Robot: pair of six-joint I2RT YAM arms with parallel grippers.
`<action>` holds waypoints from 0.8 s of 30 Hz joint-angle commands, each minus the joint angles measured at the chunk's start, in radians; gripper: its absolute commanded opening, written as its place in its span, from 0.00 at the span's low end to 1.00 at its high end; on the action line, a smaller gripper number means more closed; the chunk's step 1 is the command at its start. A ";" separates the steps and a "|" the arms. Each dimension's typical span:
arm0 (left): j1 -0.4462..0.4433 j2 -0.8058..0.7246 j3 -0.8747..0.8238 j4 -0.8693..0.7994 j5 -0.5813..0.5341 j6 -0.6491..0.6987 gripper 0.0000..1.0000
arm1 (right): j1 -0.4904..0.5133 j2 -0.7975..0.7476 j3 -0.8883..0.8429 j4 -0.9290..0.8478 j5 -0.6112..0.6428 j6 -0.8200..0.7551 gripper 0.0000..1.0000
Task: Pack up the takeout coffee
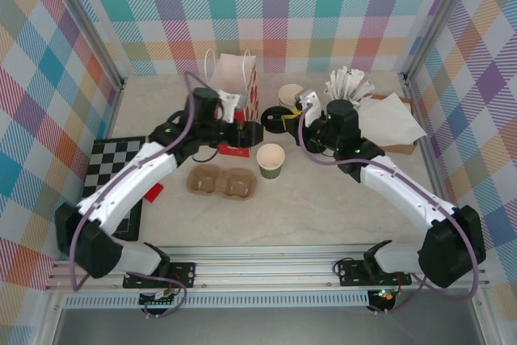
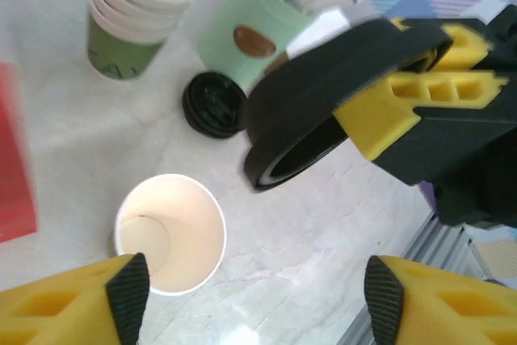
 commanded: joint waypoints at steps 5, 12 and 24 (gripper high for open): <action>0.164 -0.075 0.116 -0.154 0.154 -0.078 0.83 | 0.019 -0.063 0.011 0.253 -0.226 -0.896 0.00; 0.172 0.012 0.311 -0.362 0.304 -0.050 0.82 | 0.049 -0.025 -0.005 0.340 -0.337 -1.615 0.00; 0.170 0.094 0.375 -0.533 0.481 0.116 0.70 | 0.083 -0.061 0.049 0.157 -0.497 -1.876 0.00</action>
